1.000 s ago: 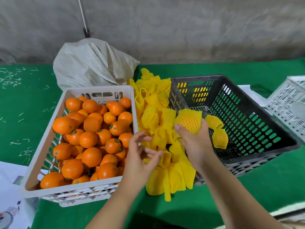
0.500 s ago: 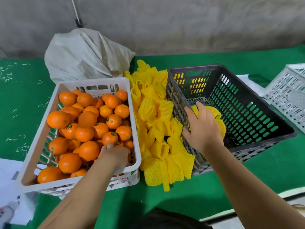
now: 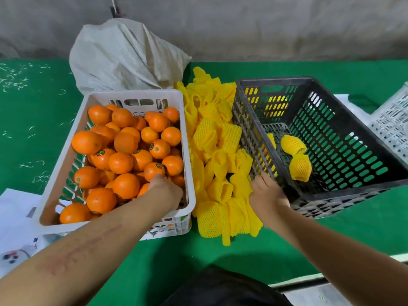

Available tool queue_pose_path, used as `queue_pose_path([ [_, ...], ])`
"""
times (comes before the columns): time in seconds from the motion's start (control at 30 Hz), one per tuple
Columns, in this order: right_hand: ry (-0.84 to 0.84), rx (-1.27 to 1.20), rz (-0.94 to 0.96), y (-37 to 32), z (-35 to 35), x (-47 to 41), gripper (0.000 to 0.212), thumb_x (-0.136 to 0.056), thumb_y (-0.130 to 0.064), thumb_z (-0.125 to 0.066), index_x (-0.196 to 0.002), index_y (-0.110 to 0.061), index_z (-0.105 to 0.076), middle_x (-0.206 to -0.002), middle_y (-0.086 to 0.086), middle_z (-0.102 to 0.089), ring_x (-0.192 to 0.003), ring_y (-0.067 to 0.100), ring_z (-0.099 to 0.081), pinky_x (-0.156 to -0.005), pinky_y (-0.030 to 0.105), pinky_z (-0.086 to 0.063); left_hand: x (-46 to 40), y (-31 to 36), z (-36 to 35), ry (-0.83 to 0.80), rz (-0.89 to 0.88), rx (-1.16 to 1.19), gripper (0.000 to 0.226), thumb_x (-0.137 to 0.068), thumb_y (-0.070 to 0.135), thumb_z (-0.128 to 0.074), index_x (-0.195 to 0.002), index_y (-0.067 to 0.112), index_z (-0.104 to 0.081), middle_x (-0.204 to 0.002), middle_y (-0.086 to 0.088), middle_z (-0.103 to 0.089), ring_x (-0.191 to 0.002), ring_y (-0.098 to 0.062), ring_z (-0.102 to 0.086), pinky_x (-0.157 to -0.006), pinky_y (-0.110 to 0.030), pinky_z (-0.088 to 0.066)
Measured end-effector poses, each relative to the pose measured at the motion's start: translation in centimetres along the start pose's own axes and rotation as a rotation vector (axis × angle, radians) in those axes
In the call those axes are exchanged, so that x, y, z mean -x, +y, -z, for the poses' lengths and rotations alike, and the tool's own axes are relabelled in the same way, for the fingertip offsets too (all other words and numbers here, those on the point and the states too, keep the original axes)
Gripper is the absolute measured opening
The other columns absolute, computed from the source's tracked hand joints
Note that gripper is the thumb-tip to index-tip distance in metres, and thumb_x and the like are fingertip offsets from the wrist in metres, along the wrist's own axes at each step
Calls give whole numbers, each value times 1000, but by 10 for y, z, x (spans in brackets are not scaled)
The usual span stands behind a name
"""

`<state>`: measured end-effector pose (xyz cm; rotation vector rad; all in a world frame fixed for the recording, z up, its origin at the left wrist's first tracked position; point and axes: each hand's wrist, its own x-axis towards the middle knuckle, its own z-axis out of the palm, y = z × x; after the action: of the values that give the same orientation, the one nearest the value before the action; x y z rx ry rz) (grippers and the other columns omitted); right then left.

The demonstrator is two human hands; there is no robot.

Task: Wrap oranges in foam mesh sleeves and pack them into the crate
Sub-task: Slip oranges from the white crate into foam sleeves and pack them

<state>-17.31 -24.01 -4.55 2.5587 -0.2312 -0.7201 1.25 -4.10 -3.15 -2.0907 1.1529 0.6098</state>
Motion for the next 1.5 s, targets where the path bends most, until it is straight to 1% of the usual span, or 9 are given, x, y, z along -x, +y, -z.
queue_pose_path([
  [0.13, 208, -508, -169, 9, 19, -16, 4, -100, -13, -45, -98, -17, -45, -96, 9, -63, -88, 29, -55, -92, 42, -42, 22, -28, 8, 321, 35, 340, 69, -93, 60, -66, -146, 22, -43, -135, -5, -56, -123, -32, -58, -84, -42, -49],
  [0.23, 435, -1167, -285, 16, 35, -17, 13, -102, -15, -51, -94, -18, -42, -73, 4, -51, -53, 18, -41, -54, 35, -35, 40, -47, 10, 518, 147, 751, 79, -88, 70, -66, -151, 27, -44, -138, -7, -51, -120, -33, -59, -89, -46, -55],
  [0.43, 648, -1973, -263, -13, 92, -7, 7, -100, -23, -64, -100, -22, -70, -94, -6, -69, -88, 5, -67, -71, 39, -63, 49, -16, 11, 915, -40, 1613, 52, -90, 65, -64, -134, 37, -58, -119, 17, -60, -104, -7, -63, -82, -27, -51],
  [0.6, 473, -2390, -185, -36, 107, -2, 18, -99, -4, -61, -117, -8, -56, -102, 10, -63, -85, 11, -66, -76, 35, -58, 31, 45, 8, 801, -146, 2241, 54, -95, 57, -67, -140, 29, -57, -127, 0, -70, -114, -16, -70, -93, -37, -60],
  [0.73, 134, -2701, -125, -19, 104, 2, 35, -102, -5, -57, -136, -4, -52, -127, 26, -66, -119, 42, -64, -107, 54, -49, 26, 54, -7, 681, -322, 2453, 61, -95, 56, -67, -149, 31, -52, -134, -10, -69, -117, -29, -70, -96, -47, -59],
  [0.93, 26, -2618, -34, -22, 105, 8, 28, -95, 8, -42, -117, -1, -57, -107, 32, -60, -96, 46, -61, -104, 70, -42, 27, 50, -7, 638, -396, 2443, 43, -92, 38, -61, -136, 33, -61, -125, -23, -67, -87, -26, -70, -72, -32, -58],
  [1.13, -82, -2664, 184, -22, 106, 6, 39, -105, -28, -53, -142, -15, -55, -136, 12, -65, -126, 31, -62, -114, 55, -41, 25, 52, -12, 735, -398, 2337, 71, -74, 66, -85, -134, 39, -58, -134, -7, -62, -110, -23, -70, -83, -32, -57],
  [1.3, 65, -2313, 91, -21, 99, 5, 8, -98, -31, -67, -99, -23, -65, -110, -6, -71, -120, 20, -56, -116, 55, -28, 25, 54, -9, 833, -268, 2314, 73, -72, 69, -86, -134, 44, -57, -133, -8, -61, -104, -19, -69, -82, -33, -57],
  [1.5, 49, -2379, 165, -10, 101, 11, 17, -101, -6, -55, -114, -7, -65, -106, 13, -74, -96, 27, -69, -86, 42, -58, 27, 55, -4, 754, -288, 2466, 84, -73, 64, -85, -145, 36, -51, -140, -8, -64, -124, -32, -67, -105, -58, -54],
])
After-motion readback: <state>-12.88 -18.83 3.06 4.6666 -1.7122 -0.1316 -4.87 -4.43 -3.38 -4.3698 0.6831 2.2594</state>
